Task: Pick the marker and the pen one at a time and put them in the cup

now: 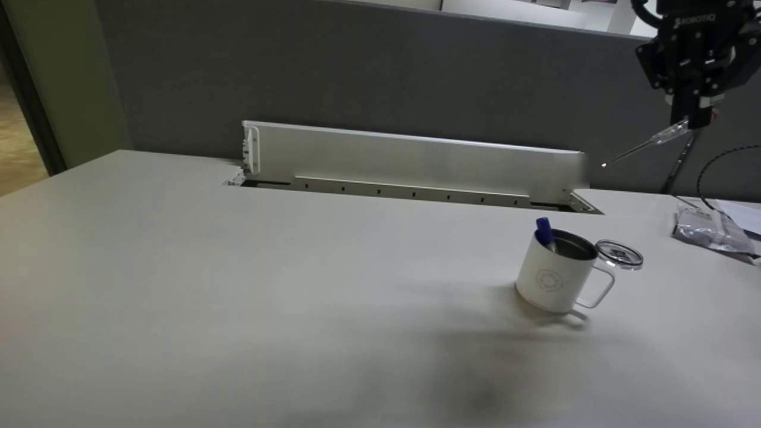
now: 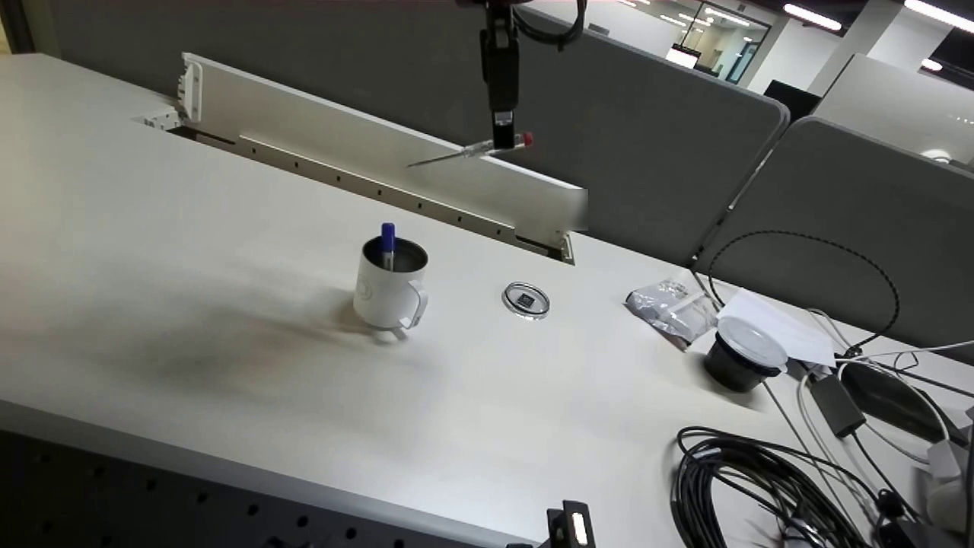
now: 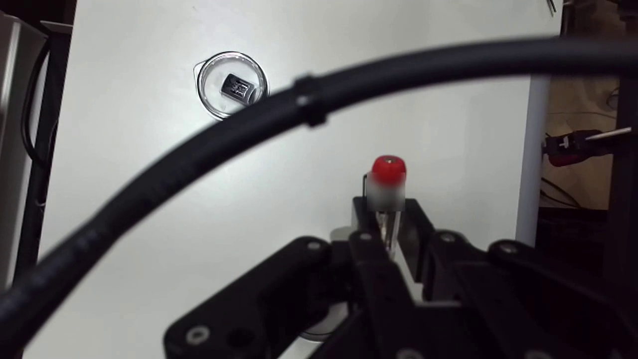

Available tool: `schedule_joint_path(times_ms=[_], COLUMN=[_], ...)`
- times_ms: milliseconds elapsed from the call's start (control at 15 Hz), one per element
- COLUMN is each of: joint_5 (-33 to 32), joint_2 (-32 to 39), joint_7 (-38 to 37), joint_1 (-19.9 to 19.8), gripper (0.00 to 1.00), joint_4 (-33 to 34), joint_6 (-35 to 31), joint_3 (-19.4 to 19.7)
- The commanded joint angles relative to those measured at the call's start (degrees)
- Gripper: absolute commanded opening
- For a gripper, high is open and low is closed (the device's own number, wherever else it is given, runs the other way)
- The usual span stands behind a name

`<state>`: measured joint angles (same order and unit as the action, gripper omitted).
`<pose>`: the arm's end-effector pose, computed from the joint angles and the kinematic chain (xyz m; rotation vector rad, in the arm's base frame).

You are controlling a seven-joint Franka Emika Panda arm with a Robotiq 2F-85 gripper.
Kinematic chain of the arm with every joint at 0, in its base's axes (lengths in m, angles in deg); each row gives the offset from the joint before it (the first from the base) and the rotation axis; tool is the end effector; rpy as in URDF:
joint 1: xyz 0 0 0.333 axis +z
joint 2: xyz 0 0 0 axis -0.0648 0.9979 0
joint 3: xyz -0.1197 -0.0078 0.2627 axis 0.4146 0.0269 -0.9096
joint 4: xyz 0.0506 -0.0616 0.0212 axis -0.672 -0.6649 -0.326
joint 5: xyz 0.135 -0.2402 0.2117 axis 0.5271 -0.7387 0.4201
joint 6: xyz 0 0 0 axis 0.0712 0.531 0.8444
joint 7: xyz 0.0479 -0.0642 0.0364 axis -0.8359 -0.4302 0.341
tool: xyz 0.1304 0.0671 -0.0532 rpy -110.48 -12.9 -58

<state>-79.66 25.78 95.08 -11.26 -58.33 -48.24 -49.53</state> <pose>0.4497 -0.0995 0.2647 1.9004 2.1585 -0.4256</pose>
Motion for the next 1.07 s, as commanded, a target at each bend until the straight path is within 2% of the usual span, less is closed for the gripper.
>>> schedule_joint_path(times_ms=[0, 133, 200, 533, 1000], joint_5=[0.0, 0.0, 0.0, -11.4, -23.3], joint_2=[-0.3, -0.2, -0.1, 1.4, 4.8], joint_7=[0.1, 0.1, 0.1, -5.0, -11.1], joint_1=[1.0, 1.0, 1.0, 1.9, 2.8], gripper=[0.28, 0.28, 0.07, 0.07, 0.07], joint_4=[-0.2, -0.3, -0.3, -0.9, -2.1], joint_6=[0.0, -0.2, -0.2, -5.3, -6.4], joint_3=[1.0, 1.1, 1.1, 0.9, 1.2])
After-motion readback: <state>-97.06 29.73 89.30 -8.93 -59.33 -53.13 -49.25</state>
